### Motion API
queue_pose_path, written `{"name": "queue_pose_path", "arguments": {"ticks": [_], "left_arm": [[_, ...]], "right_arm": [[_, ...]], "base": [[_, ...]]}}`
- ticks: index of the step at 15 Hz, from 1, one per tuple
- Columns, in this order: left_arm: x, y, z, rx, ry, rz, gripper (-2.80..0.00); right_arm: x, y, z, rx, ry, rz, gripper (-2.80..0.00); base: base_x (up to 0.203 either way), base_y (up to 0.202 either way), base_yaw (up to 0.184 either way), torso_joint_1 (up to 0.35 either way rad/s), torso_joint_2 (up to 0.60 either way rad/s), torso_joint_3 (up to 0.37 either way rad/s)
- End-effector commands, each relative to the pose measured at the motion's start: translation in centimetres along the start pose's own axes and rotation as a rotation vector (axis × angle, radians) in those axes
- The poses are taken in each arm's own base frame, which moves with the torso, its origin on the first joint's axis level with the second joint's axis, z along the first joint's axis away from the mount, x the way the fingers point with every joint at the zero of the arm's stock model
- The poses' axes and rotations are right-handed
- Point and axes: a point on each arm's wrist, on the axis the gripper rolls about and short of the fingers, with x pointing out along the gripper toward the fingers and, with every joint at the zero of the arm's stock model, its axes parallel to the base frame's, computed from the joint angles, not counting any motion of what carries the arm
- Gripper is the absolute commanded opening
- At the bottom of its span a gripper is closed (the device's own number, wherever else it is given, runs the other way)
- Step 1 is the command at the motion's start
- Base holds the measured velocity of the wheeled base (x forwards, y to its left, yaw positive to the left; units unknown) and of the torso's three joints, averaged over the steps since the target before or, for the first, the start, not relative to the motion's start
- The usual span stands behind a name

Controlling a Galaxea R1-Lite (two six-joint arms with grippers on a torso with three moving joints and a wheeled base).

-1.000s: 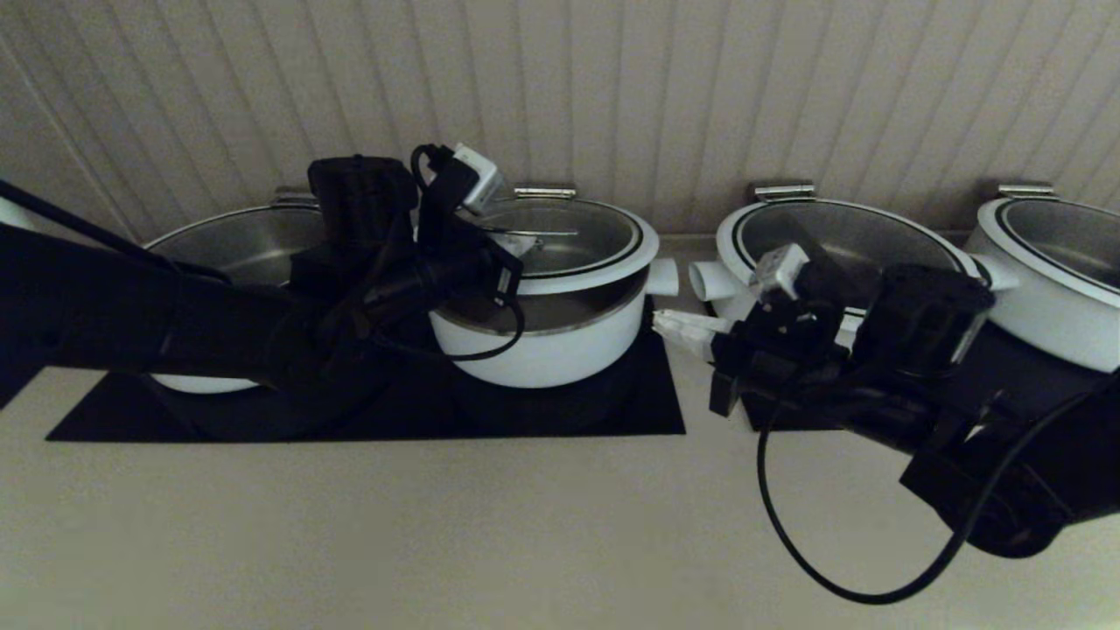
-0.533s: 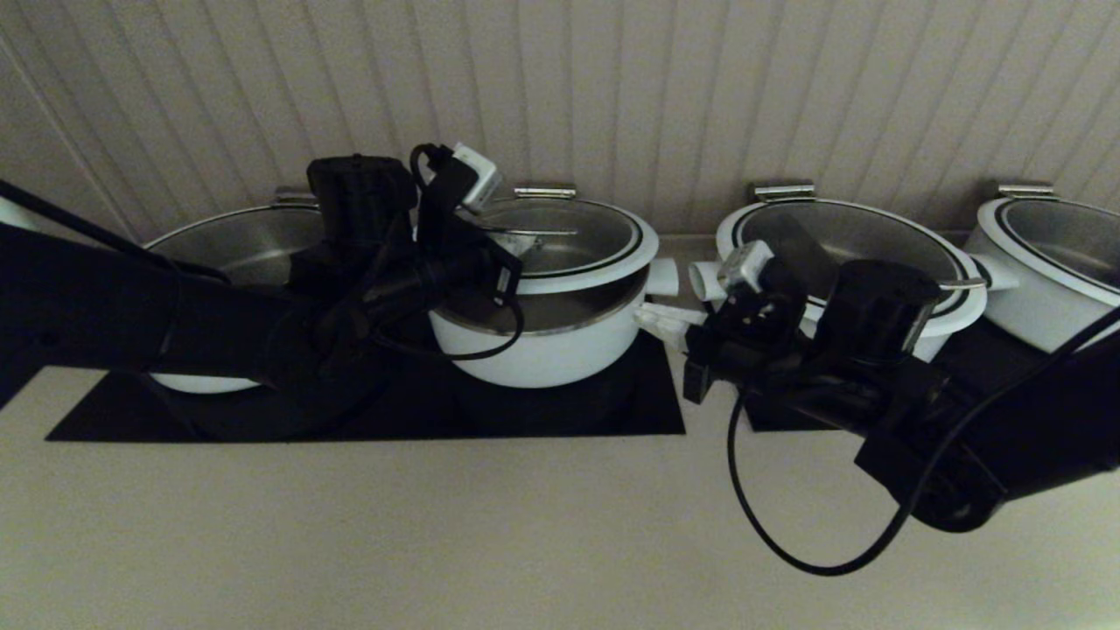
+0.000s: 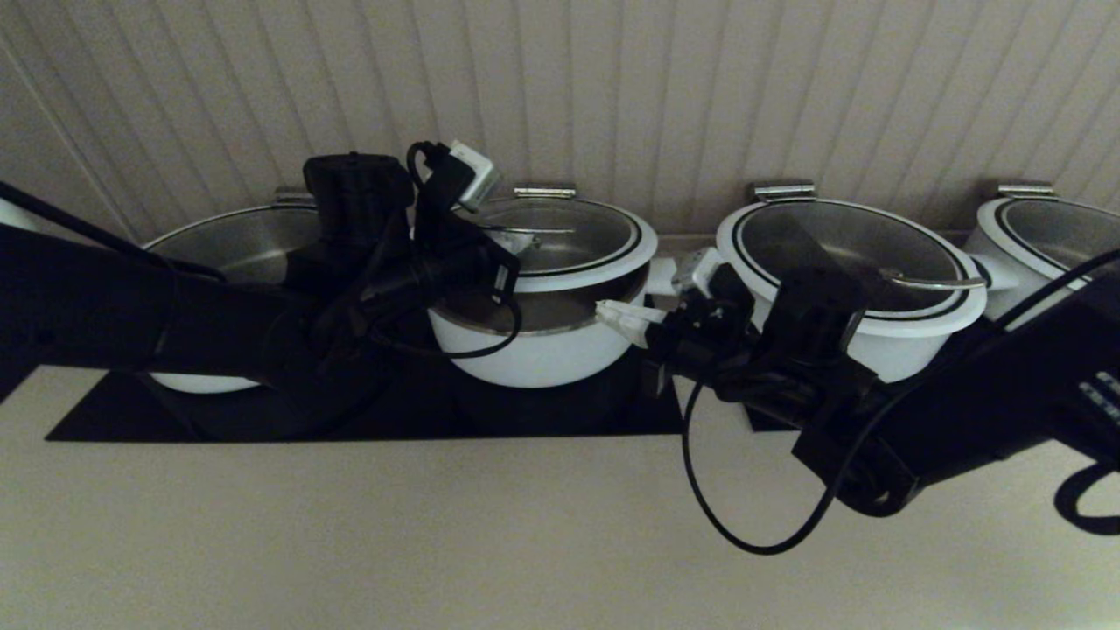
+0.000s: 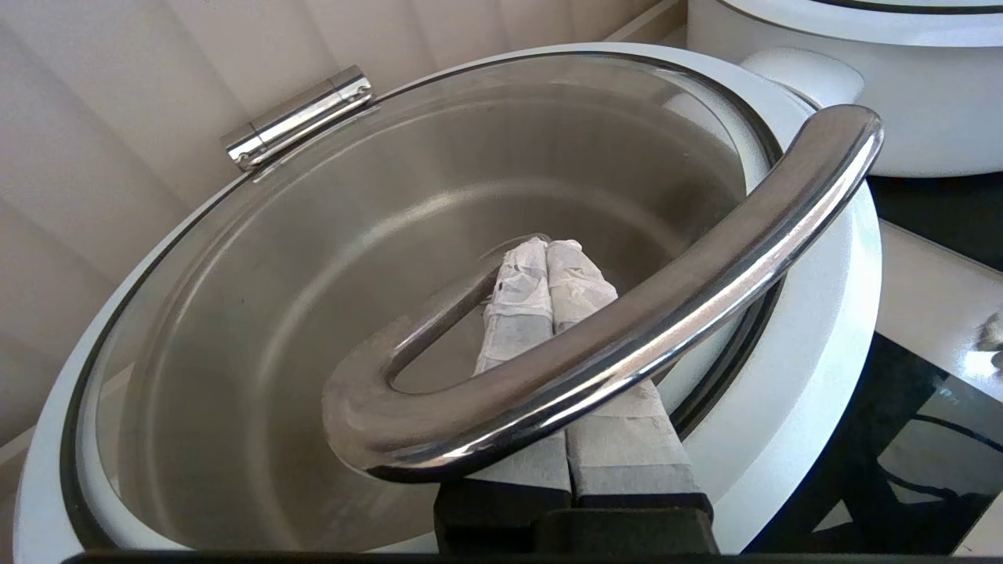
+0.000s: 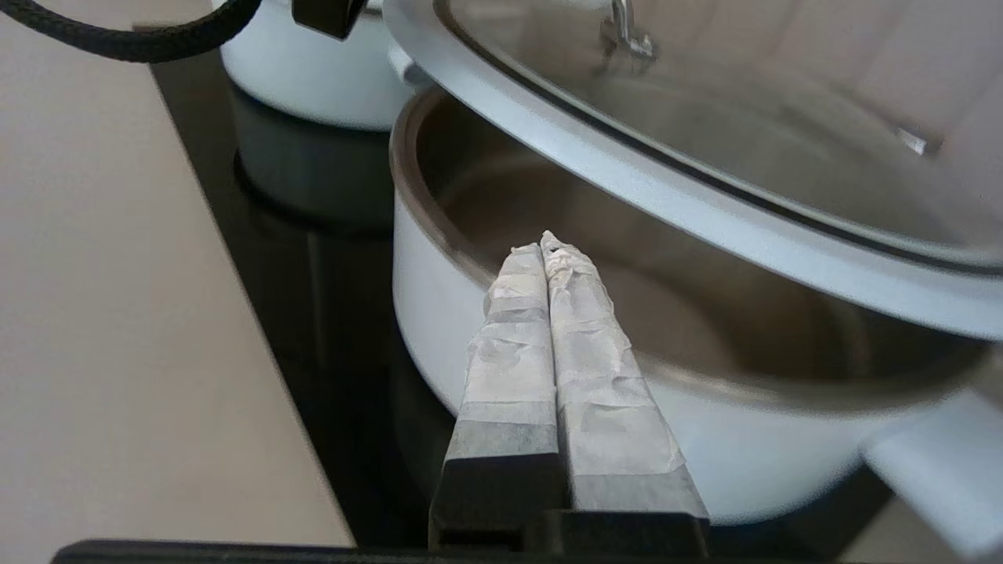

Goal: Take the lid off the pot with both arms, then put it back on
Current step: Hold the pot lid with the right arm

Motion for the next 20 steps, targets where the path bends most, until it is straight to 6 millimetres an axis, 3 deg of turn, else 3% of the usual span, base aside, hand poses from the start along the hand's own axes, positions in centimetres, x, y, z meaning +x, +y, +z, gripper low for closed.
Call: {"name": "queue_pose_path", "arguments": {"ticks": [1, 5, 9, 20], "left_arm": [[-0.1, 0.2, 0.3, 0.004, -0.010, 0.005, -2.80], [-0.3, 0.2, 0.5, 0.005, -0.018, 0.008, -2.80], [-0.6, 0.3, 0.9, 0.007, -0.028, 0.012, -2.80], [-1.0, 0.3, 1.4, 0.009, -0.036, 0.013, -2.80]], "right_arm": [[0.7, 0.4, -1.7, -0.002, -0.003, 0.007, -2.80], [1.8, -0.2, -2.2, -0.011, -0.011, -0.049, -2.80], [3.2, -2.2, -2.0, -0.033, -0.046, -0.102, -2.80], [4.6, -5.8, -1.3, -0.064, -0.081, -0.166, -2.80]], "base": [[0.000, 0.000, 0.000, 0.000, 0.00, 0.000], [0.000, 0.000, 0.000, 0.000, 0.00, 0.000], [0.000, 0.000, 0.000, 0.000, 0.00, 0.000], [0.000, 0.000, 0.000, 0.000, 0.00, 0.000]]}}
